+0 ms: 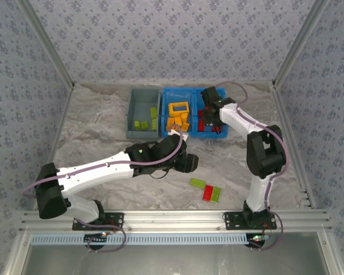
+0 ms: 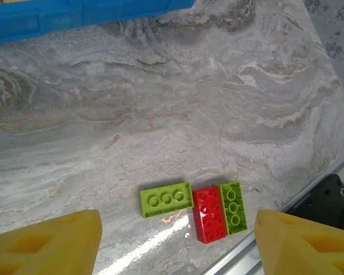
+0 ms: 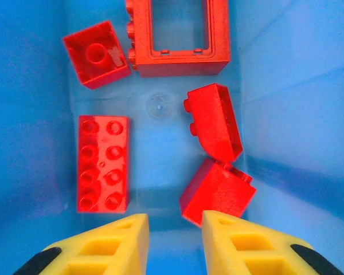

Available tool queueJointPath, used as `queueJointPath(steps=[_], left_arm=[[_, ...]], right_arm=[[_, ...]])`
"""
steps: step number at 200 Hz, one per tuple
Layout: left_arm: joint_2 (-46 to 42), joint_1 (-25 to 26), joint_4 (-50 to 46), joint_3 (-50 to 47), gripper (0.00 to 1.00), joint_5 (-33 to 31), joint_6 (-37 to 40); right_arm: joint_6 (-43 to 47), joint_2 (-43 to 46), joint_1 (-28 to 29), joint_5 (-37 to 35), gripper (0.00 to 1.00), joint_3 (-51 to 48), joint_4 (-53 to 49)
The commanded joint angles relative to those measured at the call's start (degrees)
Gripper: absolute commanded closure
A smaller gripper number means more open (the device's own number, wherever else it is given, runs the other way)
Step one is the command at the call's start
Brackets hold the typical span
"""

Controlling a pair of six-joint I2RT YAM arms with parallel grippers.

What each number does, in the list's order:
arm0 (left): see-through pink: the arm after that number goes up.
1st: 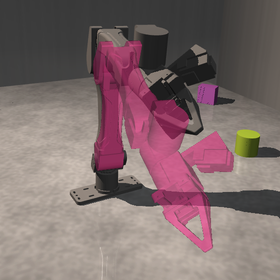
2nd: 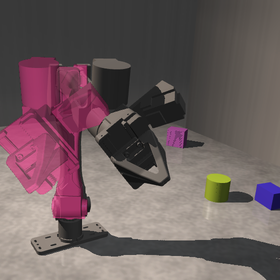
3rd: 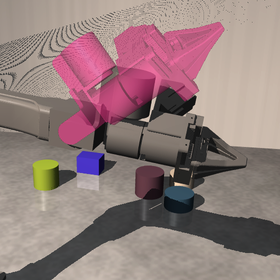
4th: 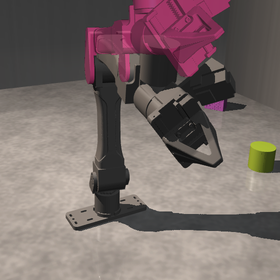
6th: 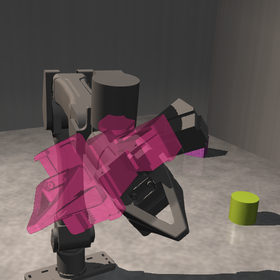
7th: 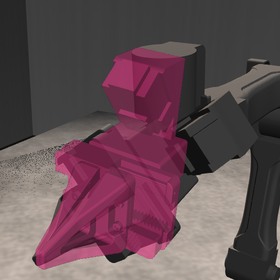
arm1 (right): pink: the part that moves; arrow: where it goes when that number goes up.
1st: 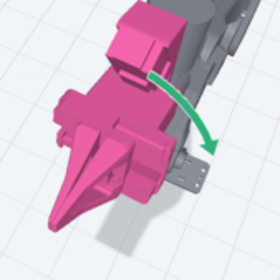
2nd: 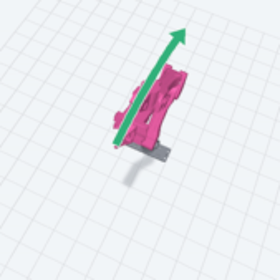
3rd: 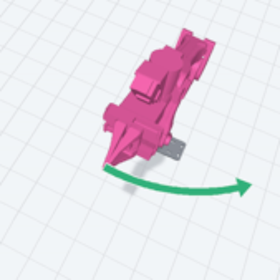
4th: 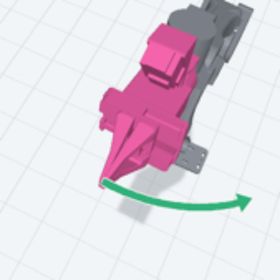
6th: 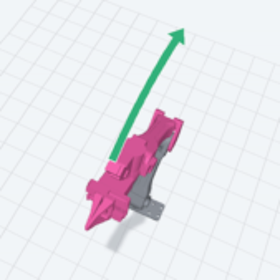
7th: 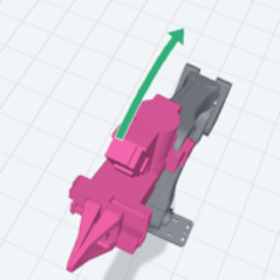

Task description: Sort the legos into containers by color

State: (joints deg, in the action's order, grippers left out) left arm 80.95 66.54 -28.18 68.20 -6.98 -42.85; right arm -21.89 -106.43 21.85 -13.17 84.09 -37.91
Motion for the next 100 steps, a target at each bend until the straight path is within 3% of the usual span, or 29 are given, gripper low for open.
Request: queueJointPath(steps=[1,29,86,100], left_arm=[[-2.45,0.51,-1.18,-0.79,0.3,-2.3,1.83],[-2.13,1.06,-4.6,-1.07,0.3,-1.17,5.3],[11.17,6.68,-13.03,4.3,0.28,1.14,13.77],[14.74,7.28,-14.87,6.95,0.26,0.9,19.59]], right_arm=[[-1.0,9.72,2.4,-3.8,0.65,-1.31,-0.19],[-4.1,21.63,5.03,-5.54,0.58,-6.22,-3.75],[-13.46,47.58,8.59,3.92,0.34,-20.97,-19.31],[-15.15,53.44,8.65,6.41,0.3,-23.13,-21.64]])
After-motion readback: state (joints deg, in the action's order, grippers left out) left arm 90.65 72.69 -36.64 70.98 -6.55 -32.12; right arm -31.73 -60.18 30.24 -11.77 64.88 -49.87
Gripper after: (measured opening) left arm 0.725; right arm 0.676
